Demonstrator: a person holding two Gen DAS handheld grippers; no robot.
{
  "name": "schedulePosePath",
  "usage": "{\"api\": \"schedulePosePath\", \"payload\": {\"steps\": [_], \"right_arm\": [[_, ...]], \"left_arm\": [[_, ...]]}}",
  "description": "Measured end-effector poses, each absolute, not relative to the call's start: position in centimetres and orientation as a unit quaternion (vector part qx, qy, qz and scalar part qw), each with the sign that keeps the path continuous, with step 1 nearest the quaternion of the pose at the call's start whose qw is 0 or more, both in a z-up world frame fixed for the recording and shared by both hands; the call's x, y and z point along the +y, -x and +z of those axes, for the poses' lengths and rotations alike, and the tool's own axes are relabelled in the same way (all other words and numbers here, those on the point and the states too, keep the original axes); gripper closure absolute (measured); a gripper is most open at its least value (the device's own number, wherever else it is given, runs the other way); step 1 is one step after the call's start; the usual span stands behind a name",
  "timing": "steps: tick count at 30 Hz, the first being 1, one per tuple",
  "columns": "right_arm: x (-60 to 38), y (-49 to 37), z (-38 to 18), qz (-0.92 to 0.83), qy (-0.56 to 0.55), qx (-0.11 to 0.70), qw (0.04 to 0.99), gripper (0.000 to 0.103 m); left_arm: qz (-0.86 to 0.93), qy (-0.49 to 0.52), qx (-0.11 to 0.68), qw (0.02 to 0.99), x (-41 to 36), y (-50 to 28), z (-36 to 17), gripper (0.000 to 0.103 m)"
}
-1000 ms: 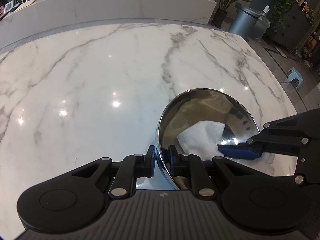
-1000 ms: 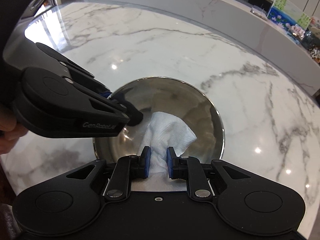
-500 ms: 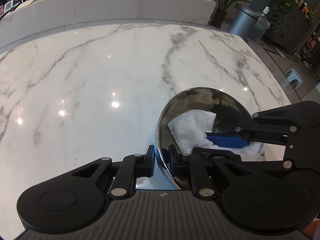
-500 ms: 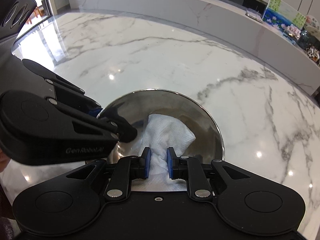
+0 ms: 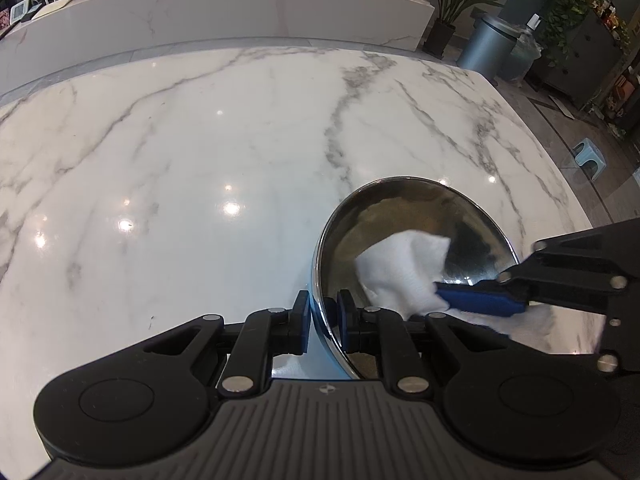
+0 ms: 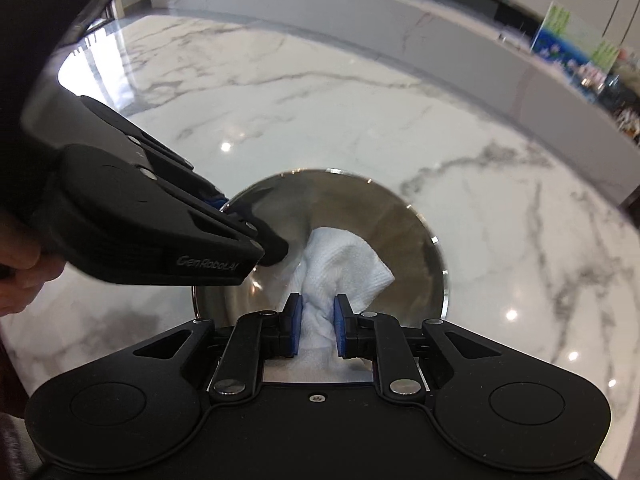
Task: Clean bowl
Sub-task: 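Lift the towel out of the bowl with the right gripper, then set the bowl down on the table with the left gripper while the right gripper lowers the towel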
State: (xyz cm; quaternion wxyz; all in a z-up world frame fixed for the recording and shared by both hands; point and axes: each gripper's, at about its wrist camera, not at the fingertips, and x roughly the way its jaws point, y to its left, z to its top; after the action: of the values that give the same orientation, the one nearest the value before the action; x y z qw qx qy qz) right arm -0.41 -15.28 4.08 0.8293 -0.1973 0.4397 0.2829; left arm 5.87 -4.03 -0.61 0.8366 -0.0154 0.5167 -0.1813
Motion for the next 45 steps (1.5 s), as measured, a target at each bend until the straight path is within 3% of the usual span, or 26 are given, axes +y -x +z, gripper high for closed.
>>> {"api": "schedulePosePath", "payload": {"steps": [13, 22, 38, 43, 45], "right_arm": [[-20.9, 2.6, 8.2, 0.183, 0.113, 0.342, 0.915, 0.088], [-24.4, 1.7, 5.4, 0.101, 0.112, 0.369, 0.917, 0.088], [-24.6, 2.0, 0.1, 0.144, 0.064, 0.411, 0.898, 0.087], [-24.8, 2.8, 0.6, 0.138, 0.062, 0.401, 0.903, 0.080], [-24.9, 3.1, 0.8, 0.133, 0.060, 0.395, 0.907, 0.065]], "left_arm": [[-0.152, 0.011, 0.495, 0.855, -3.7, -5.3, -0.3, 0.081], [-0.146, 0.002, 0.490, 0.860, -4.1, -5.0, -0.3, 0.080], [-0.147, -0.005, 0.492, 0.858, -4.4, -4.5, -0.5, 0.080], [-0.146, -0.003, 0.492, 0.858, -4.5, -4.3, -0.5, 0.080], [-0.144, -0.003, 0.493, 0.858, -4.5, -4.2, -0.5, 0.080]]}}
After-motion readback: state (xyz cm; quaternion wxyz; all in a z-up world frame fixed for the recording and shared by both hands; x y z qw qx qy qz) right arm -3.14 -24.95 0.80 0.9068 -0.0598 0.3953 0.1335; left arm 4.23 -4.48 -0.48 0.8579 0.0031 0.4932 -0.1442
